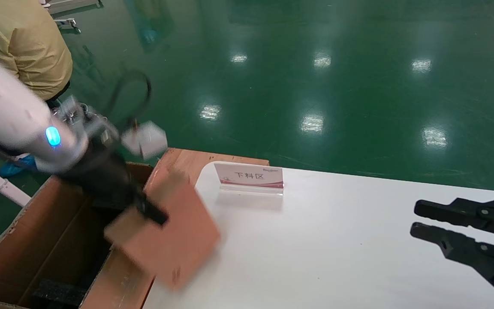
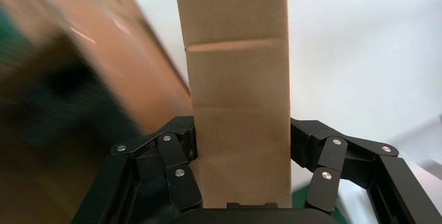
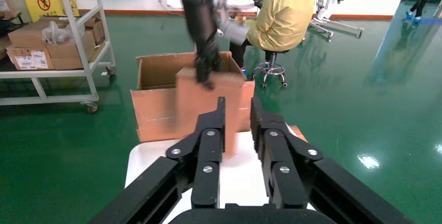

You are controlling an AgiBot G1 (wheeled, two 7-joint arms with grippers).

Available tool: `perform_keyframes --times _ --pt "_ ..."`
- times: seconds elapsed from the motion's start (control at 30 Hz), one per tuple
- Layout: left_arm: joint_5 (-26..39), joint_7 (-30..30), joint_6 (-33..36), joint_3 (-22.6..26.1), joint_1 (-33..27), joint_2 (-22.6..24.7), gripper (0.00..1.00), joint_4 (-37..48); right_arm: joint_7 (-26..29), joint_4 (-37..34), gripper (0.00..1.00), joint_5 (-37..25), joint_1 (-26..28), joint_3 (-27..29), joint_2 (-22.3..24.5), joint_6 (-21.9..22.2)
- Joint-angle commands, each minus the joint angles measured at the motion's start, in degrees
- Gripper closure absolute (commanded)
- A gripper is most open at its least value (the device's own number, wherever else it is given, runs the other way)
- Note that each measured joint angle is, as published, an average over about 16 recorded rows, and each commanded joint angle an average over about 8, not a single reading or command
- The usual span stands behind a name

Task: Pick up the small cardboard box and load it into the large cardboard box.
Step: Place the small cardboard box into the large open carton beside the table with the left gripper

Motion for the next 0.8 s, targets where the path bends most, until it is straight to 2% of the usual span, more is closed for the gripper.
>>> perform_keyframes --times 0.03,0.33,0.47,0.6,0.77,0.8 --pt "0.79 0.34 0.83 -0.67 -2.09 0.41 1.00 0.02 -0.01 -0.01 1.00 0.00 0.01 -0.01 0.00 0.00" --pt "6.94 1.07 5.70 -4.42 -16.21 6.31 1.00 2.06 -0.03 -0.02 1.00 0.02 0.02 -0.04 0.01 0.00" --pt "8.73 3.16 8.54 -4.09 -21.87 9.46 1.00 4.93 -0.03 -0.02 1.00 0.03 0.02 -0.06 0.02 0.01" --pt "8.42 4.41 10.18 0.05 -26.66 11.96 1.00 7.60 -0.04 -0.02 1.00 0.04 0.03 -0.07 0.02 0.01" --pt "4.97 2.26 11.14 9.17 -31.49 13.09 1.00 8.04 -0.05 -0.02 1.00 0.06 0.03 -0.09 0.03 0.02" --pt "3.97 1.38 11.54 11.05 -32.53 13.03 1.00 7.63 -0.05 -0.02 0.94 0.06 0.03 -0.10 0.03 0.02"
